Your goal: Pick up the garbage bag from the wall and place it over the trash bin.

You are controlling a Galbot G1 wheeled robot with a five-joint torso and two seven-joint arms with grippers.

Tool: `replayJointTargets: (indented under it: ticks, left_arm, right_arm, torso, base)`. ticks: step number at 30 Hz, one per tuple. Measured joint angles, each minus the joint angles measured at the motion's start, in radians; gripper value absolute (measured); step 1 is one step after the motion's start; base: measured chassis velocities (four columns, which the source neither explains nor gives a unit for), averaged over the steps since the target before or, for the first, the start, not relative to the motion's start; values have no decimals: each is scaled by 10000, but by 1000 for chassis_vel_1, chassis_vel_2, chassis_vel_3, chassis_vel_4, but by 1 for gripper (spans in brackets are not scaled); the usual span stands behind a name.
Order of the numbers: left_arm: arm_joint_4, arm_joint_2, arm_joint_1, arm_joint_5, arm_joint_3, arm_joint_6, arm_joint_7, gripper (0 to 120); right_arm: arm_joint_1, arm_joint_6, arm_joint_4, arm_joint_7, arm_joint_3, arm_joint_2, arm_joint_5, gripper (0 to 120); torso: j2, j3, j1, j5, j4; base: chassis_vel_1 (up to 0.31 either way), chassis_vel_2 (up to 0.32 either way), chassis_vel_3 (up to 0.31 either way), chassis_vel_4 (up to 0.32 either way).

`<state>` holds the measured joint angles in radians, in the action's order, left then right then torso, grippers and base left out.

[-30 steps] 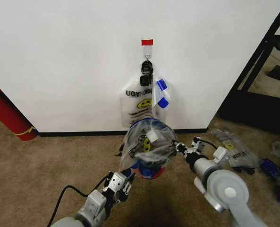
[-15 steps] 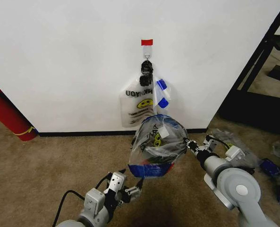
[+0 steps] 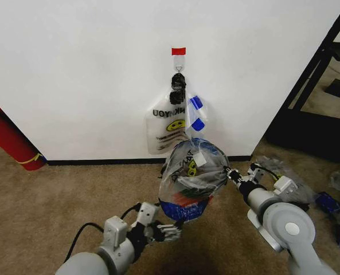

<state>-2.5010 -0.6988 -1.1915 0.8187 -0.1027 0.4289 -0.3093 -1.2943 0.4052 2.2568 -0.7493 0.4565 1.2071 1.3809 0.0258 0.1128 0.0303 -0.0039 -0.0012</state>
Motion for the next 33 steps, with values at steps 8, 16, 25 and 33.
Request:
replayJointTargets:
  ticks: [8, 16, 25, 33]
  left_arm:
    - [6, 299, 768, 12, -411, 134, 813, 90]
    - [551, 97, 1251, -340, -1105, 255, 1049, 75]
    - [1082, -209, 1347, -767, -1656, 243, 1035, 57]
    - [1656, -503, 1574, -989, -2023, 103, 969, 48]
  right_arm:
    - [172, 24, -17, -27, -308, -34, -50, 0]
    - [214, 51, -36, -47, -425, 71, -32, 0]
    - [241, 56, -62, -59, -512, 153, -39, 0]
    - [266, 62, -63, -65, -598, 233, -77, 0]
  torso:
    - [0, 0, 0, 0, 9]
    - [2, 0, 0, 0, 3]
    - [2, 0, 0, 0, 3]
    - [2, 0, 0, 0, 3]
  base:
    - [0, 0, 0, 0]
    - [0, 0, 0, 0]
    - [0, 0, 0, 0]
    - [0, 0, 0, 0]
